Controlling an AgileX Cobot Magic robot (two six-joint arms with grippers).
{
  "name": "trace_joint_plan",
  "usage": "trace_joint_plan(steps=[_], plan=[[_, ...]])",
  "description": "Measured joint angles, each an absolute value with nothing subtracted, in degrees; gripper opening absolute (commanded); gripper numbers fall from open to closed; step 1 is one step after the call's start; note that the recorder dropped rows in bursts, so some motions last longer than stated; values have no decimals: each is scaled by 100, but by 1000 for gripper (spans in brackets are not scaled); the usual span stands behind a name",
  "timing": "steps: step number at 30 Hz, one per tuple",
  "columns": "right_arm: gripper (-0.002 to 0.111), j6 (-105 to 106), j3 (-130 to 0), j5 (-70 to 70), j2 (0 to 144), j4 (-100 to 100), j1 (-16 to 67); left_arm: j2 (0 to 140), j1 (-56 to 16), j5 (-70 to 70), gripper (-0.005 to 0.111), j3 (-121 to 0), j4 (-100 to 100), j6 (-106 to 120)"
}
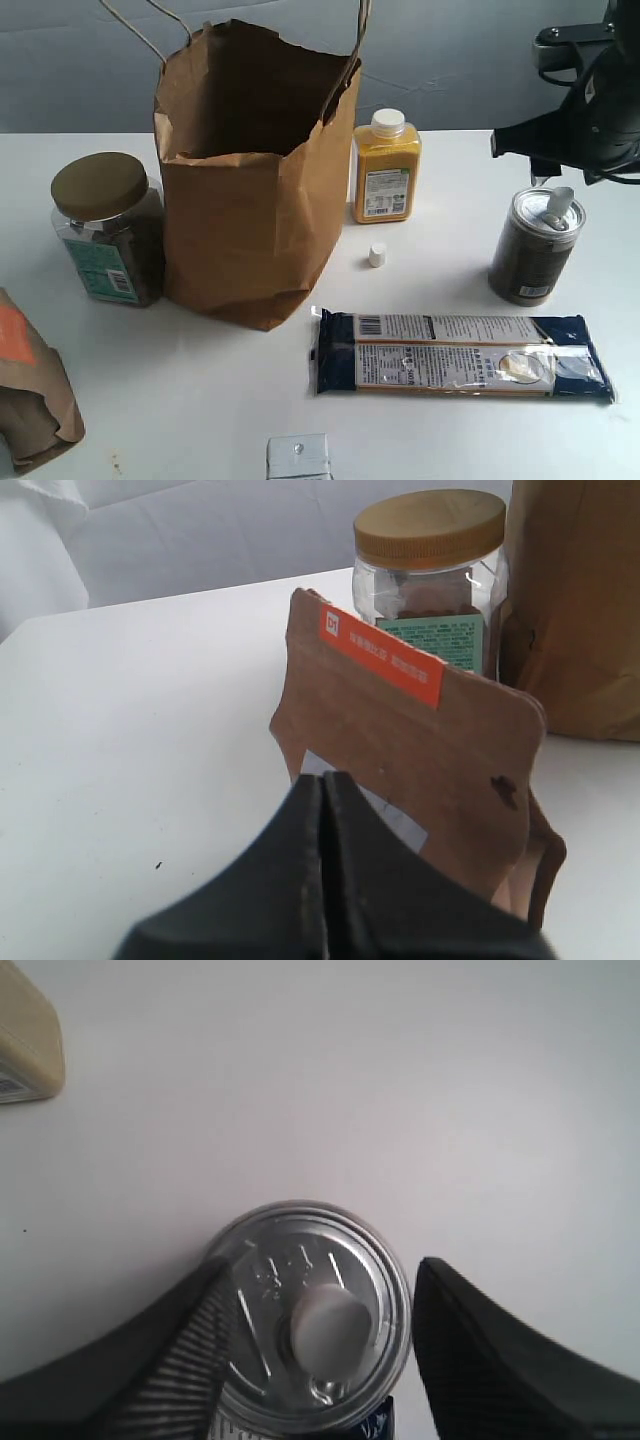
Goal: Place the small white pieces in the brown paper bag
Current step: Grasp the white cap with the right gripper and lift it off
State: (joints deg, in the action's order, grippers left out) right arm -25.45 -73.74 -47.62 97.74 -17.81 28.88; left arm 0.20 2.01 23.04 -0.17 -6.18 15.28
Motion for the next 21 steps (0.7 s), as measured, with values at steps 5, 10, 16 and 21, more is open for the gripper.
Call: trace_joint_plan(steps=[5, 10, 16, 21], plan=[[51, -2545, -7374, -4930, 9943, -1741, 2888, 20, 201, 2304, 0, -17, -618, 1528], [38, -2545, -7377, -5024, 10122, -1729, 2888, 20, 201, 2304, 0, -17, -618, 1528], [10, -2545, -7377, -5024, 10122, -1718, 2888, 20, 201, 2304, 0, -17, -618, 1528], [0, -2496, -7377, -5024, 10122, -1730, 2888, 20, 201, 2304, 0, -17, -618, 1528]])
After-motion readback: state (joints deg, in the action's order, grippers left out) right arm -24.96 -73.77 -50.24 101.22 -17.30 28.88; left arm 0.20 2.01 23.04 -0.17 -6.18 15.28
